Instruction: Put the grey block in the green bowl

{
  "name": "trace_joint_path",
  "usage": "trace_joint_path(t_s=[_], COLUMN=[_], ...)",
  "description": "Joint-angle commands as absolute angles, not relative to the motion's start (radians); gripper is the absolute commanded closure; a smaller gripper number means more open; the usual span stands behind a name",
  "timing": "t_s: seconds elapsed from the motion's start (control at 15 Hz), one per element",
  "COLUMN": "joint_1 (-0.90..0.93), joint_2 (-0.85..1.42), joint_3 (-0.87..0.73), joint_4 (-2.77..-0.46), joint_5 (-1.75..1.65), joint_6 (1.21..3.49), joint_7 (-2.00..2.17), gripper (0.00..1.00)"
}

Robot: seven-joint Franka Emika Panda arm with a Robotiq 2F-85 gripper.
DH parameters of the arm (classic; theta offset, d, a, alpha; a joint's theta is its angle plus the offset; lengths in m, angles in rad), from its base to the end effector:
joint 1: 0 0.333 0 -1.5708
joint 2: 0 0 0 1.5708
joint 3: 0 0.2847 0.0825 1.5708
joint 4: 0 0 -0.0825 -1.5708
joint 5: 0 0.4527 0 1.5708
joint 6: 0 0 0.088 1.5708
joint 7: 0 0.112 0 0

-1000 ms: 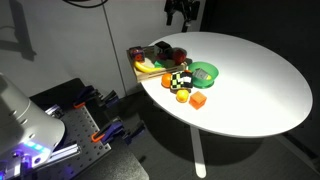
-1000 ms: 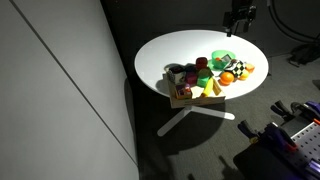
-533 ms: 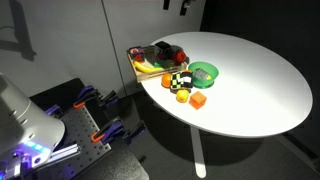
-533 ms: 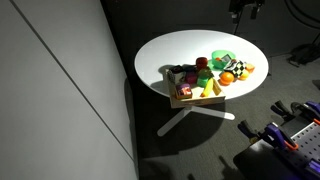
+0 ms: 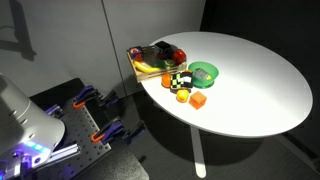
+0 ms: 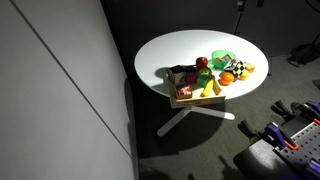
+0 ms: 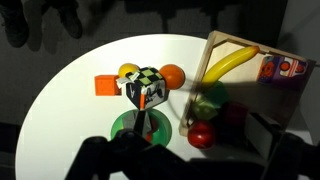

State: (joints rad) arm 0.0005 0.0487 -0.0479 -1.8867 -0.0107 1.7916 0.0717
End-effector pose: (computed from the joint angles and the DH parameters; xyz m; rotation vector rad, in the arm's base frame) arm 0.6189 -0.0301 0.4056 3.1140 -0.1810 -0.2243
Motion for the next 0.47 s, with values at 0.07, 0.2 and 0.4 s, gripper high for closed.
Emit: trace_joint_path(t_s=[0.07, 0.2, 0.4], joint_1=[-0.006, -0.009, -0.008], joint_2=[-0.027, 0.012, 0.019], joint_3=[-0.038, -0.039, -0.039], joint_4=[-1.951, -1.912, -1.912], joint_5=[-0.028, -0.011, -0.011], joint_6=[1.822, 1.796, 1.796], joint_7=[0.086, 0.071, 0.071], gripper=[0.00, 0.00, 0.00])
